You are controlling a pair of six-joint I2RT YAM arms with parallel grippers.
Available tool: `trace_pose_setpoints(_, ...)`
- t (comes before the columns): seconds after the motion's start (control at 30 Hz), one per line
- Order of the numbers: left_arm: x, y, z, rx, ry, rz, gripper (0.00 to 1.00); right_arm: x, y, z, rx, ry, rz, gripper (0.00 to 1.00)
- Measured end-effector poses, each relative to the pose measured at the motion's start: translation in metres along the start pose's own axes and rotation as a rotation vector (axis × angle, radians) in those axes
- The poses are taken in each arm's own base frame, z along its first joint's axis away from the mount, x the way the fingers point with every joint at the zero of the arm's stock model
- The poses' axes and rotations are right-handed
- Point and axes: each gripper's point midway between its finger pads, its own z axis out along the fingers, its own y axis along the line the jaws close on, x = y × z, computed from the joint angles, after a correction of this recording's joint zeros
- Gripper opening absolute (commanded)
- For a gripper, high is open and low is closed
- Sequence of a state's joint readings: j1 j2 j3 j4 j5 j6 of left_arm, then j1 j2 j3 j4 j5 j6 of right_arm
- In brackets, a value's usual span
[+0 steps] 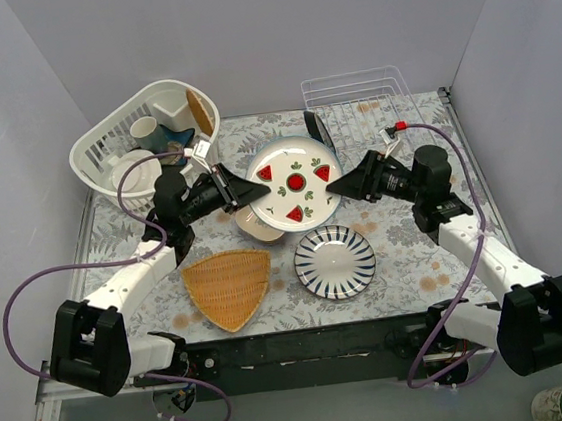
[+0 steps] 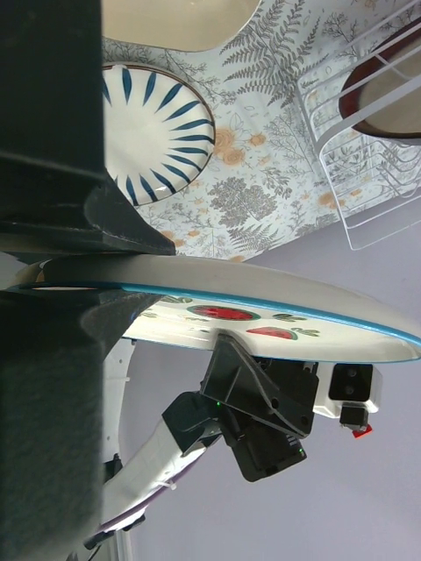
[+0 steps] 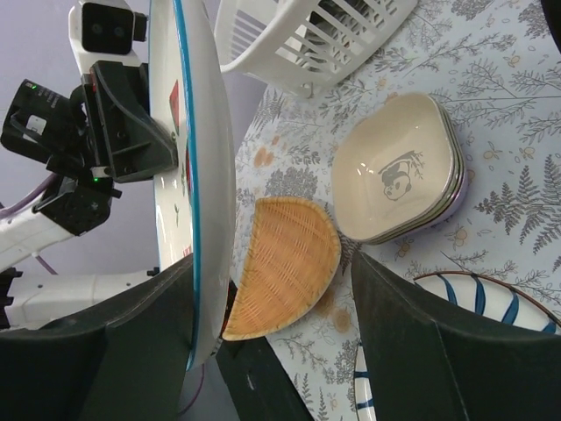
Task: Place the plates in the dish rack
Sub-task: Insert the plate into the dish rack.
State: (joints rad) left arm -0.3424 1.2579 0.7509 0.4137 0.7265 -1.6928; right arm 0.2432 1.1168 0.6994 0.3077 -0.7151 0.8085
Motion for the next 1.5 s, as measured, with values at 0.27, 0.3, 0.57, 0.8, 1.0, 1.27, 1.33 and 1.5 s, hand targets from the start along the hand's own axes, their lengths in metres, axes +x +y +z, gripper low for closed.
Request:
trace_pose_setpoints(0.27, 0.008, 0.007, -0.002, 0.017, -0.002, -0.035, 0.0, 0.006, 0.004, 0.007, -0.089, 0.04, 0.041, 0.62)
trace_pose_setpoints(0.3, 0.01, 0.009, -0.002, 0.017, 0.0, -0.039, 0.0, 0.008, 0.004, 0.007, -0.097, 0.047, 0.051, 0.62)
trace_pose_setpoints(0.57, 0.015, 0.009, 0.0, 0.038, 0.009, -0.061, 0.0, 0.012, 0.012, 0.008, -0.161, 0.081, 0.07, 0.61)
trace_pose_setpoints(0.8, 0.018, 0.008, 0.004, 0.054, 0.017, -0.059, 0.0, 0.016, 0.016, 0.008, -0.202, 0.104, 0.086, 0.48)
trace_pose_setpoints(1.0, 0.02, 0.011, 0.007, 0.047, 0.019, -0.057, 0.0, 0.017, 0.021, 0.005, -0.227, 0.117, 0.09, 0.29)
trace_pose_setpoints(1.27, 0.022, 0.014, 0.009, 0.048, 0.006, -0.045, 0.0, 0.018, 0.018, 0.006, -0.218, 0.126, 0.139, 0.01)
trace_pose_setpoints(1.33, 0.022, 0.014, 0.009, 0.051, 0.002, -0.041, 0.01, 0.018, 0.018, 0.006, -0.219, 0.125, 0.143, 0.01)
trace_pose_setpoints(1.5, 0.023, 0.014, 0.009, 0.056, -0.006, -0.039, 0.28, 0.017, 0.018, 0.006, -0.217, 0.124, 0.153, 0.01)
